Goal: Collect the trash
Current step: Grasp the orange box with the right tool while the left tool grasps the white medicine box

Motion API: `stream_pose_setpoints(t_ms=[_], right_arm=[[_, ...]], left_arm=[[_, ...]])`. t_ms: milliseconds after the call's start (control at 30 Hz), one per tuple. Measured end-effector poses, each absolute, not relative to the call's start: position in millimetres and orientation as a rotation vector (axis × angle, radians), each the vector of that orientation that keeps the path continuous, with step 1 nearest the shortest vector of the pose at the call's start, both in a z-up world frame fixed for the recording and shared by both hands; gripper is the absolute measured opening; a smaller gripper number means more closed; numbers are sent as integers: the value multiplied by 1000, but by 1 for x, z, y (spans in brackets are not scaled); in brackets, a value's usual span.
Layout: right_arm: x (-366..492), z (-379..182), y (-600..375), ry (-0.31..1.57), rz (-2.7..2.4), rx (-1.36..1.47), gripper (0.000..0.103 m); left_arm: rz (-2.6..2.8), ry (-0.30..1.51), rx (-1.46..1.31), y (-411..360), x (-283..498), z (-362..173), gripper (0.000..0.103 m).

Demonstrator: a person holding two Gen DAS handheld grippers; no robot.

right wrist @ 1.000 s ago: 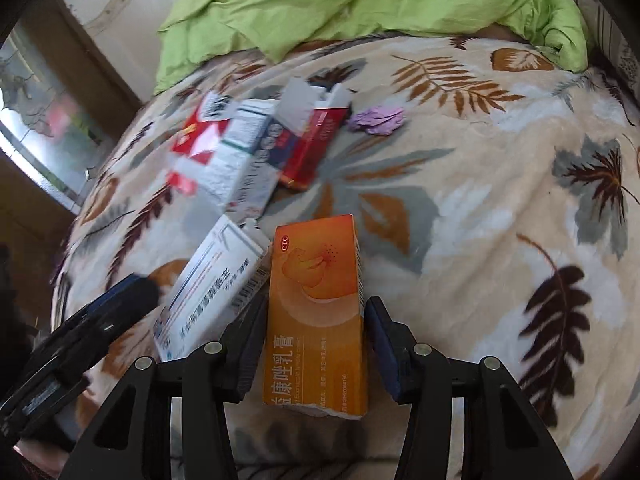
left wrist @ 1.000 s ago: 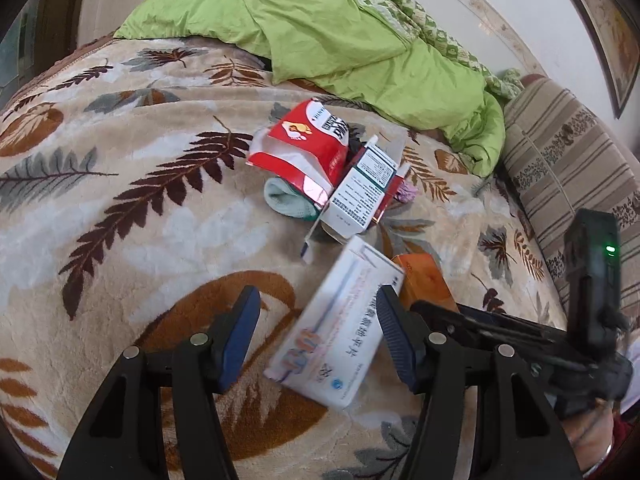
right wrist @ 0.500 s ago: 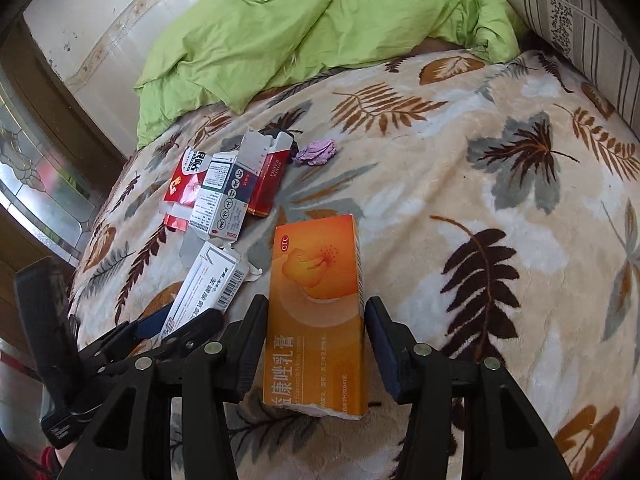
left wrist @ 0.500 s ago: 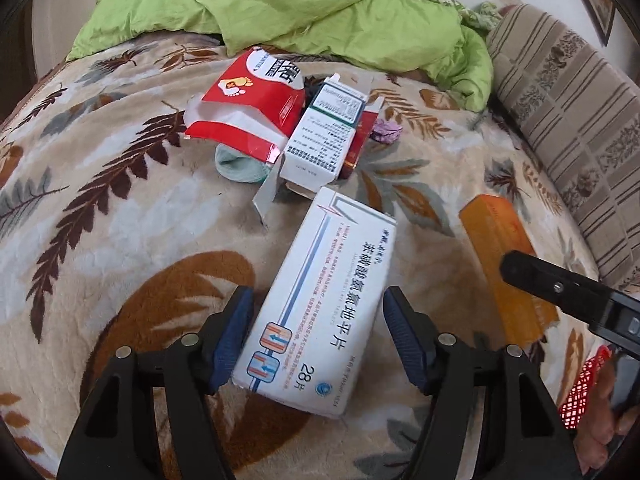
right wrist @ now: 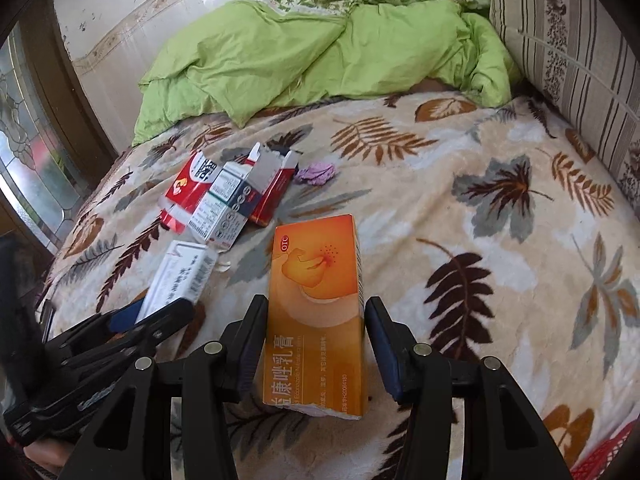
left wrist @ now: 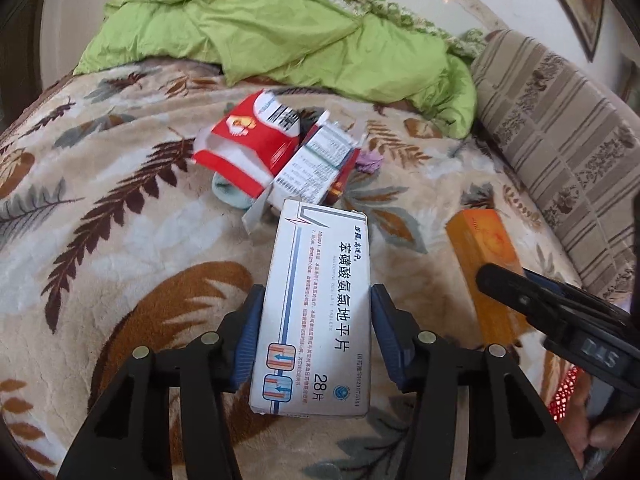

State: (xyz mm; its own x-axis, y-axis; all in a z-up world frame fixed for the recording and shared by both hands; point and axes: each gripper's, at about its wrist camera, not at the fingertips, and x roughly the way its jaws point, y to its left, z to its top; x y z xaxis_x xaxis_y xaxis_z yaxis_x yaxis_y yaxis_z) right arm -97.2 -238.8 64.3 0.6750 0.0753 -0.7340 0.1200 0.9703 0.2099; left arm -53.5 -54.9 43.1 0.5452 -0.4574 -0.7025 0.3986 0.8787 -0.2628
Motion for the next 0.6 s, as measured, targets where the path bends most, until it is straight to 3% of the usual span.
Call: stream_pose_setpoints(t_ms=[233, 600], right_arm=[[-92, 68, -240, 807, -35, 250, 53], [-93, 71, -233, 788, -37, 204, 53]], left_arm=[[-463, 695, -10, -57, -69, 64, 51], [-420, 717, -24, -51, -61, 61, 51]])
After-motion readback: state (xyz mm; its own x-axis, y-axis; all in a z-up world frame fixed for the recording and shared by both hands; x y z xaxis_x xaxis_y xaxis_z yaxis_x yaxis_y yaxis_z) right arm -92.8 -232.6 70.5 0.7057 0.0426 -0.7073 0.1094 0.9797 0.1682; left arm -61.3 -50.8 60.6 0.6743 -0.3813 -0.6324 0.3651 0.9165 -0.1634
